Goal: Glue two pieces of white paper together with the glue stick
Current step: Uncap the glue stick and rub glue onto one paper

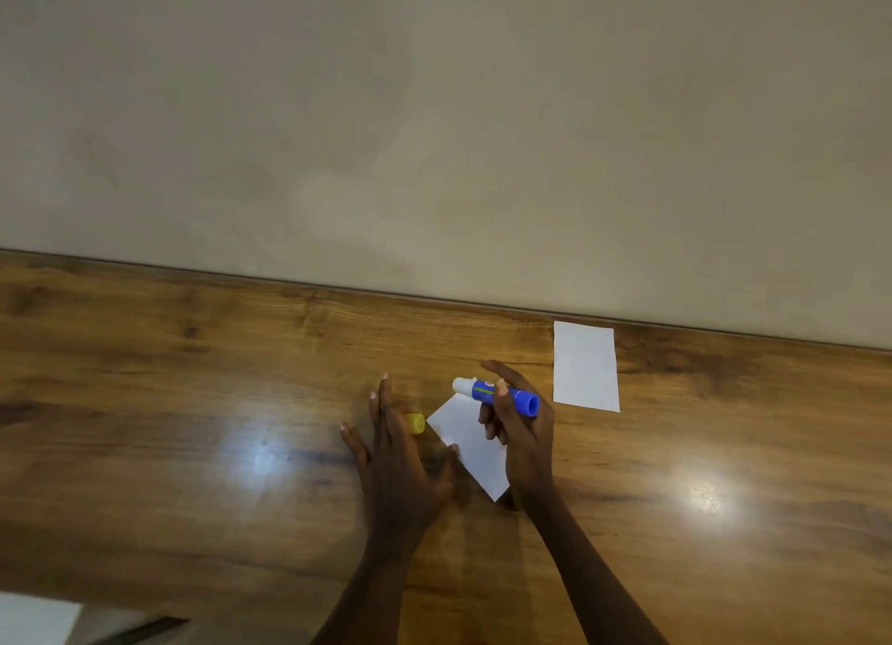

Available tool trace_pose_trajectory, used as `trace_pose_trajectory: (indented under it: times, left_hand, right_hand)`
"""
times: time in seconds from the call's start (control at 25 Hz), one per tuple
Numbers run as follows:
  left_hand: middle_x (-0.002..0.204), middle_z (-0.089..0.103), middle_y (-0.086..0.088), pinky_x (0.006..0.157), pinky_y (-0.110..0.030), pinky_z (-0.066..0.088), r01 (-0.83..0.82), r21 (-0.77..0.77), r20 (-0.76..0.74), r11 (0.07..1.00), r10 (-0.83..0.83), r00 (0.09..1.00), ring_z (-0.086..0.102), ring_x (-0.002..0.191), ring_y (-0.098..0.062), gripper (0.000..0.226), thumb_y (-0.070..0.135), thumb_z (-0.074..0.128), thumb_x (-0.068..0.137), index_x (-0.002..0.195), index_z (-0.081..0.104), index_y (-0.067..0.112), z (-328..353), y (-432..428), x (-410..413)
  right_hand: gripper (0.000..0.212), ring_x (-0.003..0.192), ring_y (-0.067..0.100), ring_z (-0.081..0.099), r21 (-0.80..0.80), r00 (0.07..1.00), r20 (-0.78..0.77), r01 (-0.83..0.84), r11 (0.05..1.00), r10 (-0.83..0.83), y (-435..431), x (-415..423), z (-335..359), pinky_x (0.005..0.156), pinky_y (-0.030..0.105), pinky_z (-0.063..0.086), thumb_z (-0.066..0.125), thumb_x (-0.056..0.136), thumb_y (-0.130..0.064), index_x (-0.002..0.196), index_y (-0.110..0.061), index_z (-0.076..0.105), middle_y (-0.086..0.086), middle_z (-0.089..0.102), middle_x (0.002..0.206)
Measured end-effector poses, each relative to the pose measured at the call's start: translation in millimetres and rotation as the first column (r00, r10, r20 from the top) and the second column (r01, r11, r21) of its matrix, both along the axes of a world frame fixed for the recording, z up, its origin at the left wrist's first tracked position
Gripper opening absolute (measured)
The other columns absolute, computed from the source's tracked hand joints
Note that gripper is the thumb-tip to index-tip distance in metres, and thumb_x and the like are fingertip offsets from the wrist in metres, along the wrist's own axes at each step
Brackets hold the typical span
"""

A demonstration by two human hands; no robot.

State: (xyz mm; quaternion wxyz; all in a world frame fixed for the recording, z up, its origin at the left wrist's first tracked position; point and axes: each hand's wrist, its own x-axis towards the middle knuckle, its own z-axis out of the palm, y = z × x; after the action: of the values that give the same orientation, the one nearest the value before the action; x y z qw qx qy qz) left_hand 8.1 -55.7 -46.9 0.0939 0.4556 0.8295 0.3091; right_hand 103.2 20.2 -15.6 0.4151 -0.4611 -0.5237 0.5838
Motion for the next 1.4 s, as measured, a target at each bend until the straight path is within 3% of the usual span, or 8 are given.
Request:
trace_pose_trajectory:
  times: [0.08,0.28,0.52,0.68,0.84,1.12,1.32,1.4]
  left_hand:
    - [0.15,0.022,-0.018,0.107,-0.054,-0.004,0.012,0.003,0.01,1.0,-0.012,1.0,0.008,0.135,-0.025,0.104,0.033,0.072,0.068,0.137,-0.005,0.022,1.5,-1.0,0.4]
    - [0.151,0.019,-0.017,0.107,-0.051,-0.008,0.025,-0.018,0.037,1.0,-0.024,0.999,0.004,0.135,-0.024,0.107,0.035,0.072,0.067,0.136,-0.009,0.029,1.0,0.1,-0.5]
    - [0.151,0.018,-0.018,0.107,-0.052,-0.01,0.037,-0.005,0.061,0.999,-0.037,0.997,0.005,0.135,-0.025,0.101,0.035,0.075,0.062,0.132,0.002,0.03,0.1,-0.2,-2.9]
    - [0.152,0.019,-0.015,0.107,-0.051,-0.013,0.064,-0.029,0.071,0.997,-0.062,0.996,0.002,0.136,-0.024,0.115,0.033,0.075,0.061,0.13,-0.017,0.04,1.6,-0.1,-3.6]
    - [0.152,0.021,-0.011,0.107,-0.049,-0.018,0.077,-0.063,0.074,0.995,-0.072,0.995,-0.004,0.135,-0.021,0.106,0.036,0.071,0.065,0.131,-0.011,0.033,0.0,-0.2,-4.7]
    - [0.149,0.028,-0.014,0.109,-0.053,-0.012,0.016,-0.045,0.024,0.999,-0.015,1.0,0.003,0.136,-0.022,0.098,0.046,0.061,0.068,0.135,-0.009,0.029,-0.8,0.7,-1.6]
    - [0.15,0.027,-0.012,0.108,-0.049,-0.015,0.01,-0.051,0.036,0.999,-0.008,0.999,0.001,0.135,-0.02,0.095,0.049,0.055,0.065,0.133,-0.008,0.033,-0.4,1.8,-0.2]
    - [0.151,0.026,-0.012,0.109,-0.049,-0.016,0.008,-0.058,0.047,0.998,-0.005,0.999,-0.001,0.135,-0.019,0.092,0.05,0.054,0.065,0.133,-0.007,0.034,0.3,1.5,-0.2]
  right_hand:
    - [0.021,0.043,0.003,0.054,-0.034,0.999,0.033,-0.039,0.999,0.04,0.7,-0.3,-2.3,0.045,0.009,0.042,0.049,0.086,0.001,0.106,0.0,0.056,0.002,0.057,0.062]
    - [0.014,0.047,0.001,0.053,0.017,0.975,0.197,-0.106,0.994,0.101,-0.1,-1.8,-5.8,0.049,0.008,0.042,0.059,0.077,0.007,0.076,-0.006,0.056,0.001,0.056,0.066]
    - [0.01,0.056,0.009,0.053,0.022,0.922,0.304,-0.259,0.966,0.24,0.4,-3.5,-13.0,0.058,0.009,0.043,0.062,0.077,0.002,0.078,-0.008,0.059,0.0,0.059,0.071]
    - [0.005,0.061,0.008,0.054,0.049,0.879,0.362,-0.351,0.935,0.311,2.1,-4.5,-15.7,0.063,0.018,0.045,0.065,0.077,-0.007,0.081,-0.004,0.064,-0.005,0.06,0.069]
    - [0.021,0.056,0.005,0.053,0.113,0.86,0.393,-0.398,0.91,0.327,5.0,-4.4,-11.8,0.059,0.008,0.043,0.059,0.07,-0.023,0.079,-0.005,0.065,-0.007,0.061,0.067]
    - [0.027,0.056,0.006,0.053,0.141,0.867,0.456,-0.293,0.946,0.2,29.7,9.5,-8.3,0.052,0.003,0.041,0.057,0.071,-0.031,0.081,-0.006,0.059,-0.002,0.059,0.073]
    - [0.01,0.057,0.005,0.054,0.142,0.871,0.468,-0.244,0.959,0.152,41.3,15.9,-9.3,0.05,0.001,0.042,0.064,0.08,-0.013,0.08,-0.01,0.055,0.014,0.065,0.078]
    - [0.017,0.059,0.004,0.056,0.132,0.879,0.453,-0.234,0.963,0.151,36.7,16.4,-4.4,0.051,0.0,0.042,0.063,0.08,-0.019,0.089,-0.007,0.057,0.012,0.066,0.082]
